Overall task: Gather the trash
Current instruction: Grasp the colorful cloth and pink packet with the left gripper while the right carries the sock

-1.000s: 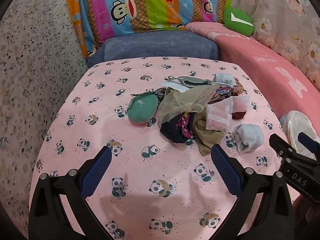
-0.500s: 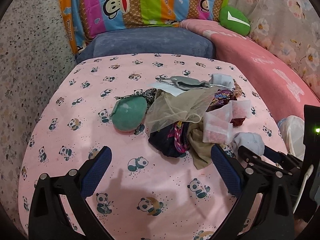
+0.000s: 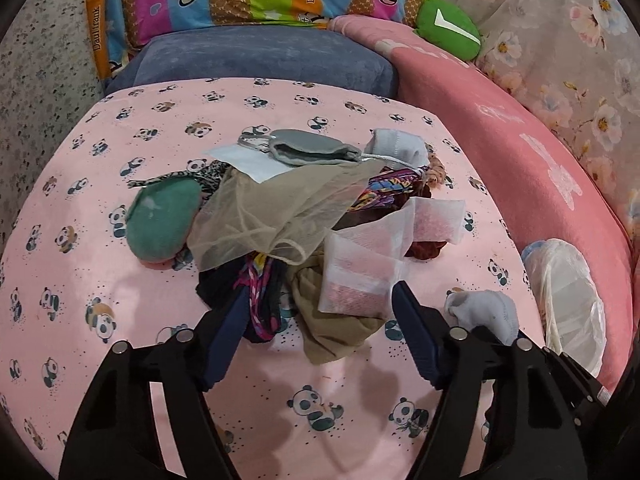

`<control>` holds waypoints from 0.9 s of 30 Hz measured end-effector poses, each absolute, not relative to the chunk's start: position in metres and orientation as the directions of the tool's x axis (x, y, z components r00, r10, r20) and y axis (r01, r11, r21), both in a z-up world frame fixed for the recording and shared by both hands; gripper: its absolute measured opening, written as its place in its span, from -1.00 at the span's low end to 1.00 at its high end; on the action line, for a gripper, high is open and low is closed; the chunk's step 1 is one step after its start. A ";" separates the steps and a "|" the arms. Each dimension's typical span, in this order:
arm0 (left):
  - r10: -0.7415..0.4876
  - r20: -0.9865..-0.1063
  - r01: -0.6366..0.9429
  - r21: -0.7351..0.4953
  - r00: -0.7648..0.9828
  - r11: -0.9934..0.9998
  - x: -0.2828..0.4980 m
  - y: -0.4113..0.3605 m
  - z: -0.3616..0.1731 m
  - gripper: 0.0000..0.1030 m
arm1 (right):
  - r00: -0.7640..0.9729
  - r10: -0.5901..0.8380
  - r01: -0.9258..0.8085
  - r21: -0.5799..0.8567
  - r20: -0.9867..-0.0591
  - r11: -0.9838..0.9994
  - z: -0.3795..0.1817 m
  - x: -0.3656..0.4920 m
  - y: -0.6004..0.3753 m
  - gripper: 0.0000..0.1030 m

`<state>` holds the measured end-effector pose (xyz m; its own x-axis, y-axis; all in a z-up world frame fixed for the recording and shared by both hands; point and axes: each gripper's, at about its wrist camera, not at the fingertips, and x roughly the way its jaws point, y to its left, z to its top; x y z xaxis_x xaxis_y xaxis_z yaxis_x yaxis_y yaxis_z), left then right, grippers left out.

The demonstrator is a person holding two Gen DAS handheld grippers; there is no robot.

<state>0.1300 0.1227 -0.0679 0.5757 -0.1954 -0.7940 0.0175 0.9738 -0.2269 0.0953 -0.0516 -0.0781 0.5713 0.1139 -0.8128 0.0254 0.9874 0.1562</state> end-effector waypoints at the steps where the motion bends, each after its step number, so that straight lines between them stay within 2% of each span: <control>1: -0.199 -0.796 0.018 -0.231 0.571 0.973 0.133 0.120 -0.070 0.17 | 0.572 0.110 0.027 0.153 -0.813 0.988 -0.077 0.095 -0.053 -0.38; 3: -0.213 -0.797 0.023 -0.243 0.565 0.970 0.137 0.117 -0.071 -0.02 | 0.576 0.103 0.026 0.144 -0.811 0.989 -0.075 0.092 -0.054 -0.37; 5: -0.234 -0.797 0.036 -0.258 0.556 0.965 0.140 0.115 -0.072 -0.47 | 0.577 0.101 0.023 0.140 -0.810 0.990 -0.073 0.091 -0.056 -0.38; 8: -0.238 -0.796 0.052 -0.252 0.557 0.966 0.140 0.111 -0.070 -0.71 | 0.579 0.106 0.022 0.145 -0.808 0.989 -0.070 0.088 -0.057 -0.37; 16: -0.268 -0.775 0.101 -0.258 0.572 0.961 0.124 0.101 -0.049 -0.76 | 0.600 0.107 0.032 0.157 -0.793 0.987 -0.059 0.078 -0.064 -0.37; 27: -0.344 -0.714 0.225 -0.260 0.610 0.939 0.093 0.058 0.006 -0.76 | 0.679 0.081 0.072 0.176 -0.730 0.982 -0.019 0.056 -0.100 -0.37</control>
